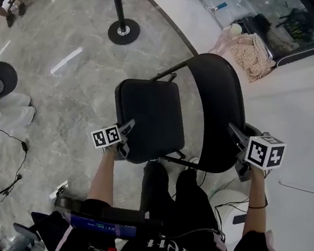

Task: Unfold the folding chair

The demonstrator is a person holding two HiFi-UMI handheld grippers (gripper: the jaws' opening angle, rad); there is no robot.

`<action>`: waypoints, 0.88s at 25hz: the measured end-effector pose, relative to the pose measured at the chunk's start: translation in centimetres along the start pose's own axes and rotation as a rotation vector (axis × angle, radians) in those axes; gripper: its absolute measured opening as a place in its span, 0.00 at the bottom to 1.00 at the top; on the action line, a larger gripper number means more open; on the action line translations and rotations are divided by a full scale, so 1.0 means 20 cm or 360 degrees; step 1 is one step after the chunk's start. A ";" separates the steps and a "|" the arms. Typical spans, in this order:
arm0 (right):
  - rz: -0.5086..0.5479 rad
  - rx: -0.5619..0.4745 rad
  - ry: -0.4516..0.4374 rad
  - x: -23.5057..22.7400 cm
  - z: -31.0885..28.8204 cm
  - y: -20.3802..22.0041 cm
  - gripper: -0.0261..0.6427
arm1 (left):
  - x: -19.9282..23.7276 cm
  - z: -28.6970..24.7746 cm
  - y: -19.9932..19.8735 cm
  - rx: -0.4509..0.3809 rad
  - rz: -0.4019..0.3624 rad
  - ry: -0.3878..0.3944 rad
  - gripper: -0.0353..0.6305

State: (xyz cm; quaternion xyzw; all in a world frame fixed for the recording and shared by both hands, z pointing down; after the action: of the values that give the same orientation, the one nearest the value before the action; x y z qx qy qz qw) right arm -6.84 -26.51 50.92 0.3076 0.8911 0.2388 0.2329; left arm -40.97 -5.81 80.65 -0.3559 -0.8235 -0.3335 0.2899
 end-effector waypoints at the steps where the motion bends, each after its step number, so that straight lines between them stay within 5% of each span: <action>1: 0.0007 0.0006 0.0003 0.00 -0.02 0.00 0.22 | 0.04 0.00 0.01 0.0004 0.0018 -0.0009 0.48; 13: 0.0305 0.0093 0.0057 0.05 -0.18 0.04 0.25 | 0.39 0.02 0.35 -0.0086 0.0297 0.0008 0.49; 22: 0.0313 -0.0007 -0.0141 0.20 -0.24 0.12 0.25 | 0.59 0.01 0.55 -0.0224 0.0390 0.0050 0.52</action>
State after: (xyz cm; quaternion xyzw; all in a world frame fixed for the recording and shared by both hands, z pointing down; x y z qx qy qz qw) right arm -11.30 -23.58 55.01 0.4034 0.8449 0.2488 0.2482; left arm -39.37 4.80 92.73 -0.4680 -0.7437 -0.3582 0.3157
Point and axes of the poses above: the fingertips, and each gripper's own axes: z backward along the fingers, x to its left, y out of its underside, the point moved 6 cm from there along z, backward along the fingers, and after that the axes turned 2 degrees about -x, right-handed, at the moved point
